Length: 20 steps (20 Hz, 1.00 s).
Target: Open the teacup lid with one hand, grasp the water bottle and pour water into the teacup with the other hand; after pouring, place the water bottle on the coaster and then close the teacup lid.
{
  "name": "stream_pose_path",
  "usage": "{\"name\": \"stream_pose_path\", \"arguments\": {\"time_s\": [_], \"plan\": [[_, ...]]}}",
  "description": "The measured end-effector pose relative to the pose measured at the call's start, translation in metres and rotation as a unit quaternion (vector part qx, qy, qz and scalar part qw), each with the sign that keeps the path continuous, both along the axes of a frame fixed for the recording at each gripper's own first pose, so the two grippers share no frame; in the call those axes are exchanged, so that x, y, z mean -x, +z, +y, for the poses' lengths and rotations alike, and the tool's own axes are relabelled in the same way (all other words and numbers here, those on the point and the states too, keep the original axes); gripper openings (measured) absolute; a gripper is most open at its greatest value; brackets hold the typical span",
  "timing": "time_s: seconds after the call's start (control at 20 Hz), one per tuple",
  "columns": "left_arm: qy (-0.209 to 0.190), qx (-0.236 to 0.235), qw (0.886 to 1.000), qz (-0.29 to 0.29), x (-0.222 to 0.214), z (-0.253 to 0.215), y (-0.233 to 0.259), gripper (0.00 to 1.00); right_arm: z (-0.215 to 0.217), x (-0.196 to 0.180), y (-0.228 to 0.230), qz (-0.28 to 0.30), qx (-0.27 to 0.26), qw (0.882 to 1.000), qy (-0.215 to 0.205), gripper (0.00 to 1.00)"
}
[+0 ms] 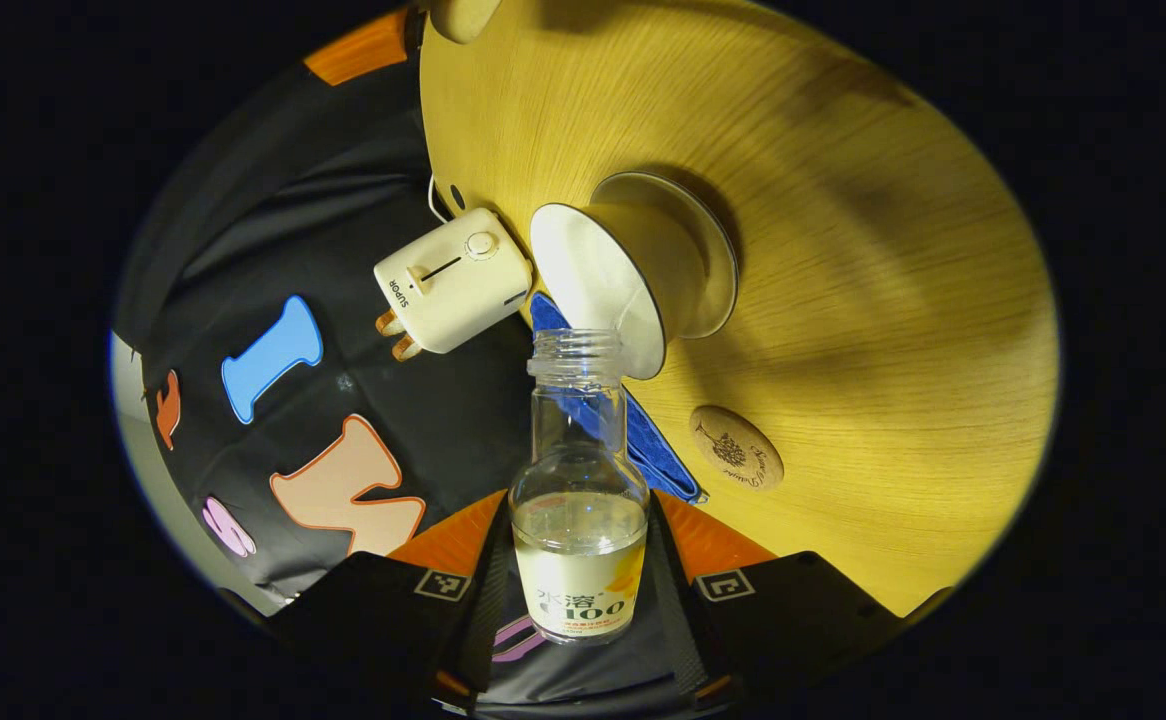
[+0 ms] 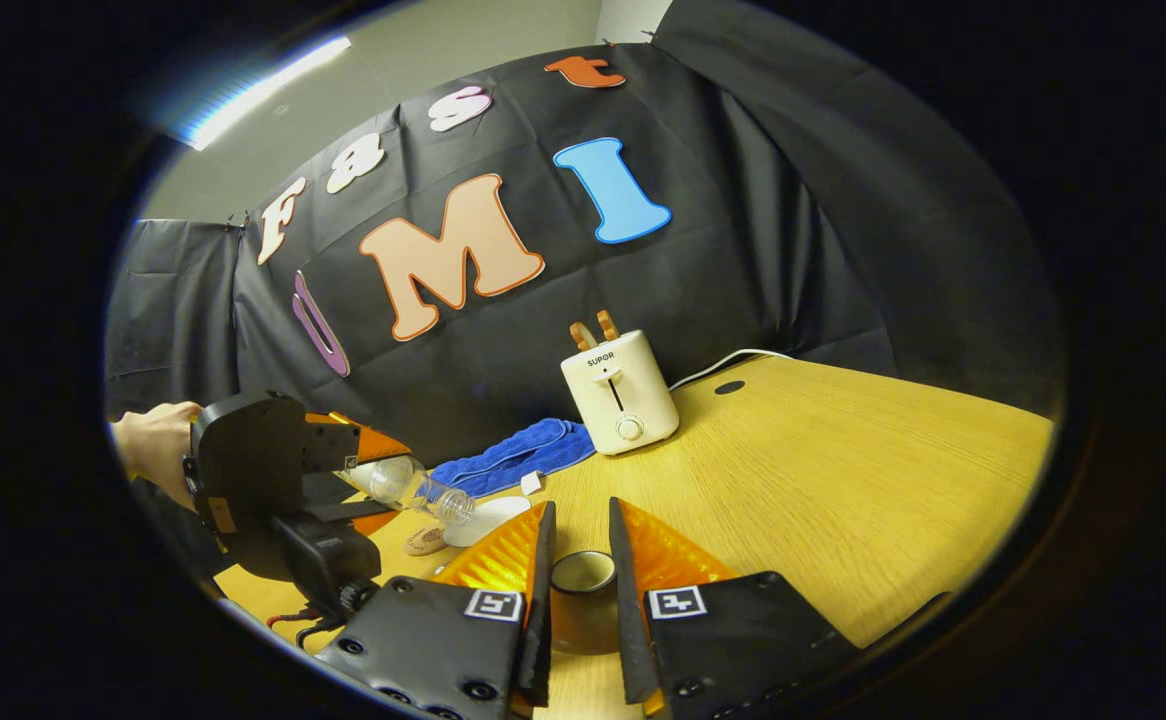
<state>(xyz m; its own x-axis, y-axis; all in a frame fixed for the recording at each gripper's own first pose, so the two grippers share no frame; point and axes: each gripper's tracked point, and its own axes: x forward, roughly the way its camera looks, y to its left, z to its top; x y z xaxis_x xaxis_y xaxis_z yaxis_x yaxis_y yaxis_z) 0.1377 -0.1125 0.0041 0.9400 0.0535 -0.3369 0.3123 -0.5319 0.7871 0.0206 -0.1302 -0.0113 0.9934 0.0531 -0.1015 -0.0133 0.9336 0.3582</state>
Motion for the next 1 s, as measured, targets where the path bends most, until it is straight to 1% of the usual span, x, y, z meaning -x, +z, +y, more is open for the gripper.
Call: {"name": "stream_pose_path", "arguments": {"time_s": [0.15, 0.25, 0.3, 0.35, 0.45, 0.55, 0.65, 0.75, 0.8, 0.95, 1.0], "plan": [[-0.001, 0.008, 1.000, 0.003, -0.001, 0.000, -0.002, 0.67, 0.000, 0.000, -0.001, 0.001, -0.001, 1.000, 0.000, 0.29], [0.003, 0.024, 1.000, 0.013, 0.000, 0.001, -0.008, 0.66, 0.000, 0.000, -0.001, 0.000, 0.000, 1.000, 0.000, 0.29], [0.007, 0.032, 0.999, 0.019, -0.001, 0.003, -0.011, 0.66, 0.000, -0.001, -0.001, 0.000, 0.000, 1.000, 0.000, 0.33], [0.007, 0.041, 0.999, 0.023, -0.002, 0.004, -0.014, 0.66, 0.000, -0.001, -0.001, 0.000, -0.001, 1.000, 0.000, 0.29], [0.011, 0.070, 0.997, 0.029, -0.004, 0.004, -0.020, 0.66, 0.000, 0.000, 0.000, 0.000, 0.000, 1.000, 0.000, 0.31], [0.015, 0.109, 0.993, 0.041, -0.006, 0.001, -0.025, 0.66, 0.000, 0.000, 0.000, -0.001, 0.001, 1.000, -0.001, 0.29], [0.008, 0.151, 0.988, 0.042, -0.006, -0.005, -0.022, 0.66, 0.000, 0.000, 0.000, -0.001, 0.002, 1.000, -0.001, 0.29], [0.002, 0.214, 0.976, 0.036, -0.007, -0.010, -0.017, 0.66, 0.000, -0.001, 0.000, -0.001, 0.002, 1.000, 0.000, 0.29], [-0.002, 0.246, 0.969, 0.032, -0.010, -0.010, -0.014, 0.65, 0.000, 0.000, 0.000, -0.001, 0.001, 1.000, 0.000, 0.29], [-0.010, 0.346, 0.938, 0.014, -0.016, -0.005, -0.007, 0.65, 0.000, 0.000, 0.001, -0.002, 0.004, 1.000, -0.001, 0.31], [-0.015, 0.381, 0.925, 0.004, -0.019, -0.004, -0.004, 0.65, 0.001, 0.001, 0.001, -0.002, 0.006, 1.000, -0.001, 0.29]]}}
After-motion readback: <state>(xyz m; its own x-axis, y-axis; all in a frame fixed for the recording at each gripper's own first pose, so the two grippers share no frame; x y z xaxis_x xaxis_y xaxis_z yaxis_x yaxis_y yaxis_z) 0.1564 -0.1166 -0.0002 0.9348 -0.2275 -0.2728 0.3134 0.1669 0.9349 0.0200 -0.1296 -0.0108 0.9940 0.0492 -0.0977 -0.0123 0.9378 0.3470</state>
